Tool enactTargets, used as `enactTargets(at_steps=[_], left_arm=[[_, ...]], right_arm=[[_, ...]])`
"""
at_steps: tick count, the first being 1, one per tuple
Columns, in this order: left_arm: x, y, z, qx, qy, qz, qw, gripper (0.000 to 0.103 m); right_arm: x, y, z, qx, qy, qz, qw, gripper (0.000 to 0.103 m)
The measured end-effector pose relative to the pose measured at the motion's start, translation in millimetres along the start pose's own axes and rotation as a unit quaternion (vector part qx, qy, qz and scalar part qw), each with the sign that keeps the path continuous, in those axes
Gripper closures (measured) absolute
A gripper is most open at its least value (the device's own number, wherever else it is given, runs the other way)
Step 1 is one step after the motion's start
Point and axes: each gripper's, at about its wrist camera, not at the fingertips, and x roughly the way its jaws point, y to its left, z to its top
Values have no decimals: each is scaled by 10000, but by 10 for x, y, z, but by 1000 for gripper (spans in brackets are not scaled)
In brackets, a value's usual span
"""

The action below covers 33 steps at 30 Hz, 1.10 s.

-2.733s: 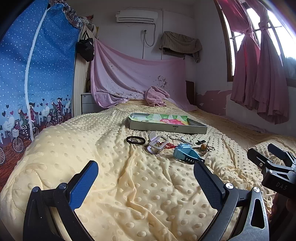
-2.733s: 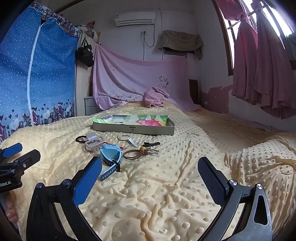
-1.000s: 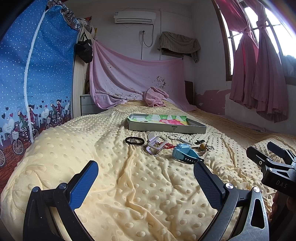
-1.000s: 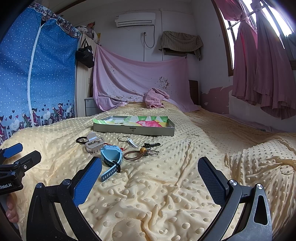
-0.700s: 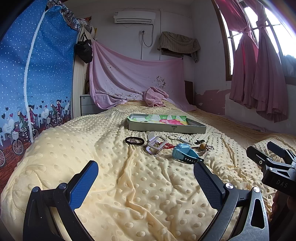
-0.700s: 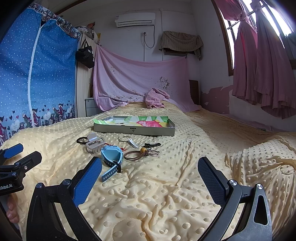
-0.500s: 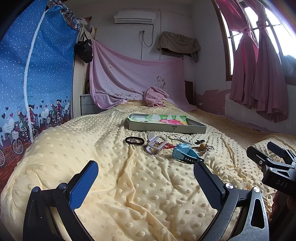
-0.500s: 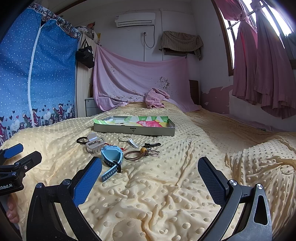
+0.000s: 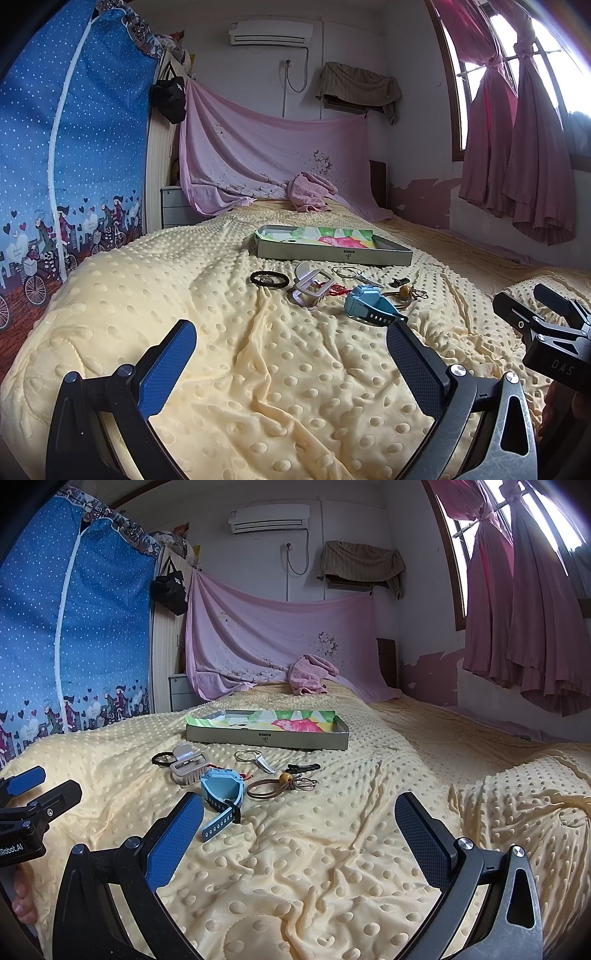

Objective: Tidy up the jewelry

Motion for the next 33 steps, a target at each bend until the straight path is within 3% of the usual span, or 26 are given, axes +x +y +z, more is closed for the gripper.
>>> enactTargets(at_steps=[10, 21, 30, 32, 33], left_arm=[[102, 27, 42, -86, 183, -248, 9995, 0], [426, -93, 371, -188, 238, -529, 9981, 0], [991, -295, 464, -219, 520, -857, 9947, 0], [1127, -302, 448, -279, 664, -943, 9929, 0], [1198, -308, 440, -312, 734, -982, 9920, 2]], right_arm=[[64, -10, 30, -71, 133, -66, 9999, 1], [295, -184, 320, 93, 192, 179, 9996, 1], [889, -392, 547, 442, 516, 329, 9971, 2], [1043, -397, 545, 399, 625, 331, 9967, 9], [1105, -386, 538, 362, 684, 343, 9964, 21]])
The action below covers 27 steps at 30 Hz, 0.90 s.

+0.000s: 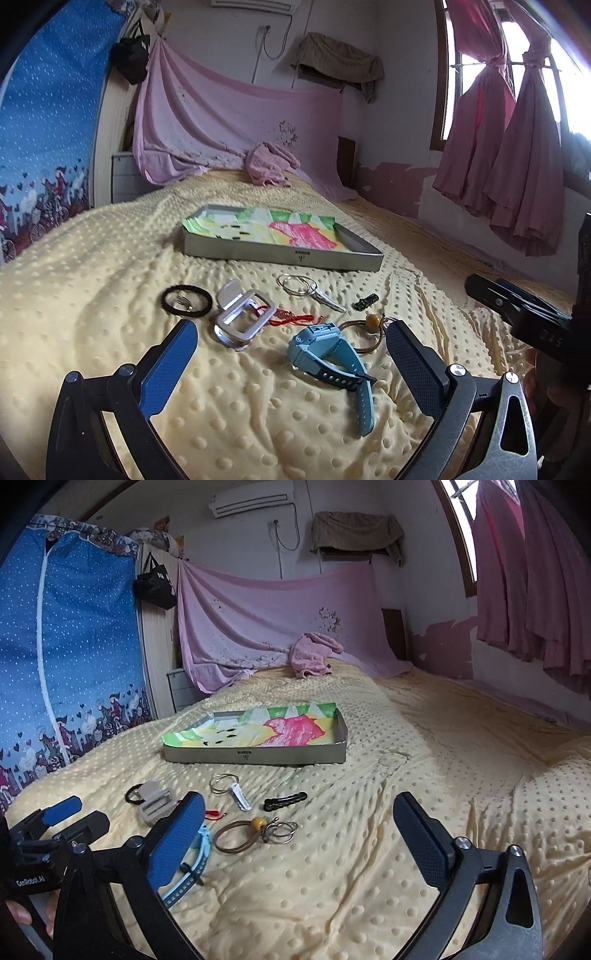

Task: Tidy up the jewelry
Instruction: 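Lower the left gripper onto the blue smartwatch and close on it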

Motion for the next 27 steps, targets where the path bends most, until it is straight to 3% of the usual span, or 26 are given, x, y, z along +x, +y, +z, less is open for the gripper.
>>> enactTargets(at_steps=[2, 5, 11, 18, 27], left_arm=[[141, 17, 7, -66, 152, -61, 9998, 8], [299, 37, -17, -141, 371, -201, 9990, 19], [535, 23, -98, -119, 781, -509, 9956, 40], [798, 75, -109, -262, 1164, -781, 9898, 64], [879, 65, -142, -278, 1264, -956, 9870, 69]], right_arm=[[182, -7, -4, -51, 197, 46, 9998, 31], [423, -34, -56, 18, 499, 190, 9986, 35], [767, -5, -204, 53, 1092, 448, 9930, 55], [1011, 107, -350, -103, 1546, 537, 9865, 59], [1205, 79, -382, 70, 1799, 670, 9814, 71]])
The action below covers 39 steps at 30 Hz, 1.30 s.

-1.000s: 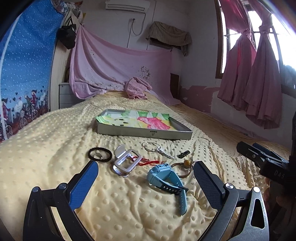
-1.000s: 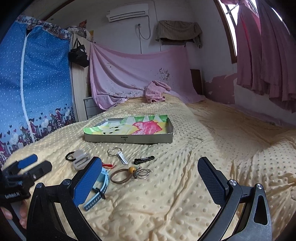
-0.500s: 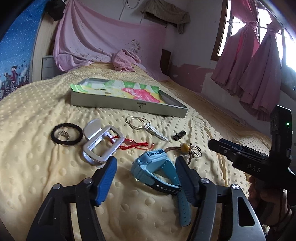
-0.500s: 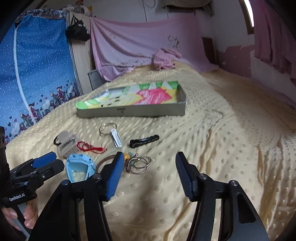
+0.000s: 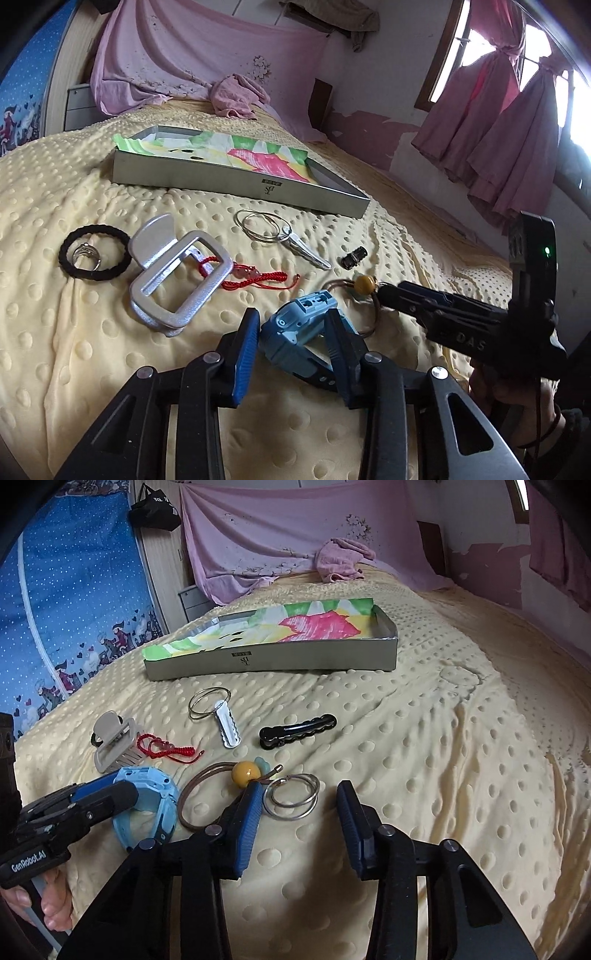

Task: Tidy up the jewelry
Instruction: 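Lower the left gripper onto the blue smartwatch and close on it, then carry the blue smartwatch into the grey tray and open the left gripper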

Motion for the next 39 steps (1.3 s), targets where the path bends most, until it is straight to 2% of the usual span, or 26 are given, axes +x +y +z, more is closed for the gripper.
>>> enactTargets(at_steps=[2, 6, 11, 15, 23, 39], left_arm=[[29, -18, 2, 42, 73, 3, 10000, 69], [117, 15, 13, -17, 316, -51, 9995, 69], [167, 56, 22, -107, 368, -216, 9990, 68], [152, 55, 6, -121, 354, -274, 9989, 76], [38, -127, -45, 126, 319, -35, 9994, 79], [-327, -290, 43, 28, 181, 383, 9991, 80]], right_arm=[[10, 5, -4, 9, 18, 3, 10000, 76], [24, 4, -20, 35, 87, 53, 9999, 76], [19, -15, -34, 70, 82, 88, 9999, 76], [-21, -34, -58, 132, 47, 140, 9998, 76], [-134, -56, -114, 212, 43, 269, 9994, 76], [-641, -35, -70, 44, -705, 468, 9964, 76]])
